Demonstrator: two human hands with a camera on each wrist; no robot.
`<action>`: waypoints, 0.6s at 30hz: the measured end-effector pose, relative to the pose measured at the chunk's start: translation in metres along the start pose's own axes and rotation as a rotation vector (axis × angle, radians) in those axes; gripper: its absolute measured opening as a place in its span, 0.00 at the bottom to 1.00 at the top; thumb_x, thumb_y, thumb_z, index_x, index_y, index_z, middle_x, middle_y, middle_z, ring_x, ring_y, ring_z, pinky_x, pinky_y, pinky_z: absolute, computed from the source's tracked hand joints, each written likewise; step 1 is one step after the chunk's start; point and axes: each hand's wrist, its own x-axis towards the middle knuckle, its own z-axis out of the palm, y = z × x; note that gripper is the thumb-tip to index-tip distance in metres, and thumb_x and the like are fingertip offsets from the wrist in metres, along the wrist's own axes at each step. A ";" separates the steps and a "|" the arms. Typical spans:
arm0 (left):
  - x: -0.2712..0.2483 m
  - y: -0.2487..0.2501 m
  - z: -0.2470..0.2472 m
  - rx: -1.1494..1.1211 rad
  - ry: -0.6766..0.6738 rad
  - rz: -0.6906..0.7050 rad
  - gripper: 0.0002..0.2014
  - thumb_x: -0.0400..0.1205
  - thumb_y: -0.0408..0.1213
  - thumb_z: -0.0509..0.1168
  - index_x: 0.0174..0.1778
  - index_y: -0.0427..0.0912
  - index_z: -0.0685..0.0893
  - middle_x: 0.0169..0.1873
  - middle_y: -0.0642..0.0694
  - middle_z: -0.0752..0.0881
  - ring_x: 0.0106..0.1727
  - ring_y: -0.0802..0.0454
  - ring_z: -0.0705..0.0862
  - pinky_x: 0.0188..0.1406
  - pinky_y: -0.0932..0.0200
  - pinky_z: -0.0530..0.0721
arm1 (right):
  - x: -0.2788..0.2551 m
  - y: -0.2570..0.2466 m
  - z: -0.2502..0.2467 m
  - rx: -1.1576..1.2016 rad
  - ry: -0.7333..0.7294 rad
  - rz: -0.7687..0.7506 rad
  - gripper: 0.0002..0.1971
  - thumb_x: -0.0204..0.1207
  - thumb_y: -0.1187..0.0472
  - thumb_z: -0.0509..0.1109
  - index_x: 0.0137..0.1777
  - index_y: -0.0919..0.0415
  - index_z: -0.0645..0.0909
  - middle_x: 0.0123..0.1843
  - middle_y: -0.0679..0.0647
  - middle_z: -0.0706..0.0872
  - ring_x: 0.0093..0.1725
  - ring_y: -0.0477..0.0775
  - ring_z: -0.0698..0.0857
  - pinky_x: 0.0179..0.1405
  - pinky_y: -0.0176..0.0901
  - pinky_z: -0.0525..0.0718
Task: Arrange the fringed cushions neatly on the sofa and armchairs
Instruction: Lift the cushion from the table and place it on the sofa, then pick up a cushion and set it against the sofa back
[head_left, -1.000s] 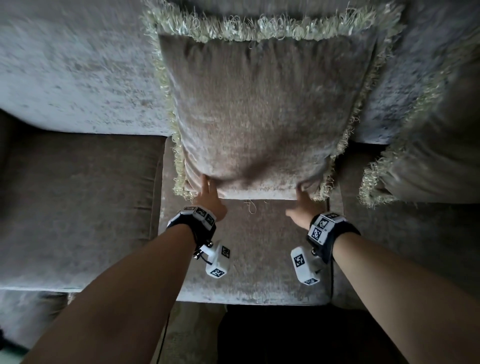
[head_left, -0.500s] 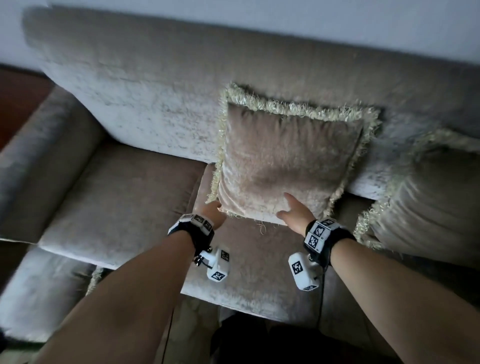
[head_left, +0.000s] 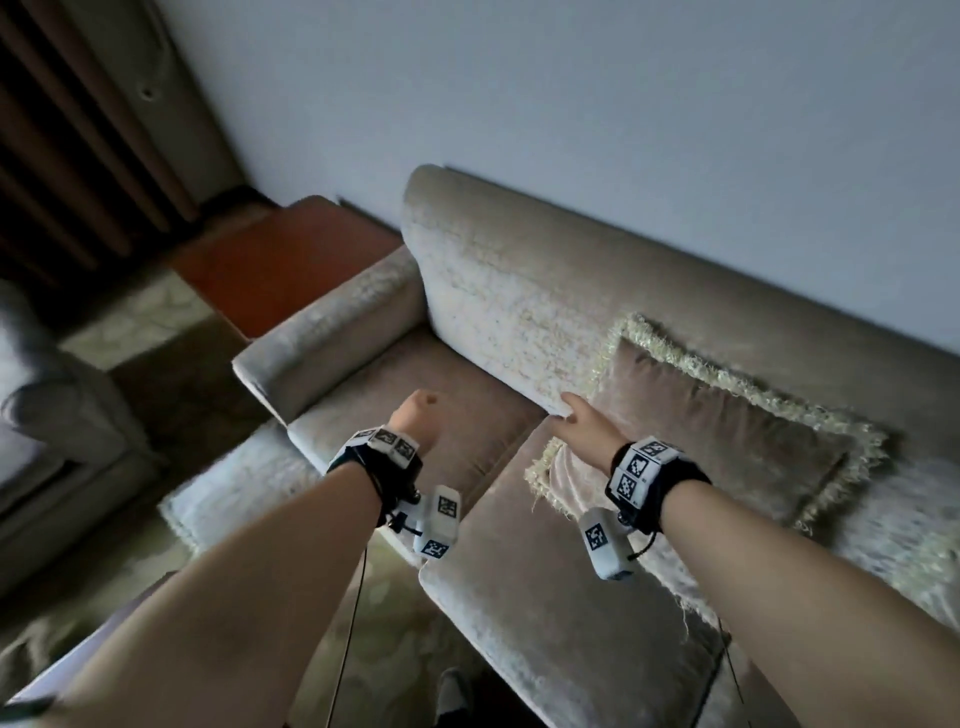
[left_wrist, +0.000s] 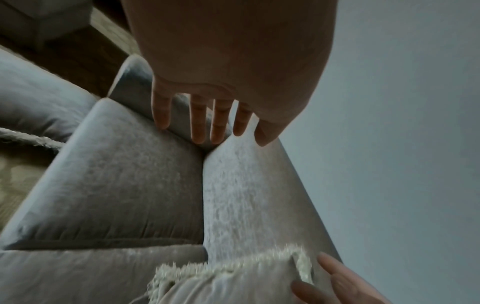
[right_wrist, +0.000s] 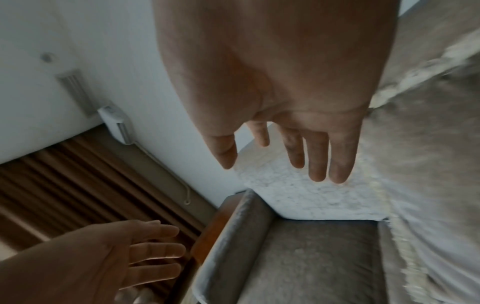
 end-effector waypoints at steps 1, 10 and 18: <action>-0.001 -0.010 -0.016 -0.023 0.036 -0.017 0.22 0.76 0.50 0.67 0.63 0.44 0.84 0.62 0.37 0.87 0.63 0.38 0.84 0.63 0.50 0.81 | 0.003 -0.016 0.008 -0.009 -0.025 -0.023 0.36 0.81 0.46 0.65 0.86 0.51 0.56 0.79 0.59 0.72 0.75 0.60 0.74 0.69 0.49 0.72; 0.006 -0.108 -0.133 -0.219 0.221 -0.135 0.17 0.69 0.51 0.62 0.37 0.40 0.86 0.40 0.34 0.85 0.47 0.32 0.85 0.46 0.52 0.79 | 0.048 -0.139 0.109 -0.167 -0.192 -0.184 0.36 0.80 0.46 0.67 0.85 0.53 0.59 0.79 0.60 0.74 0.75 0.60 0.75 0.77 0.50 0.69; 0.056 -0.218 -0.245 -0.382 0.310 -0.264 0.13 0.79 0.41 0.65 0.28 0.47 0.78 0.33 0.43 0.81 0.36 0.46 0.76 0.42 0.55 0.73 | 0.116 -0.255 0.240 -0.254 -0.314 -0.271 0.35 0.80 0.46 0.67 0.84 0.53 0.61 0.78 0.59 0.75 0.57 0.52 0.77 0.66 0.48 0.76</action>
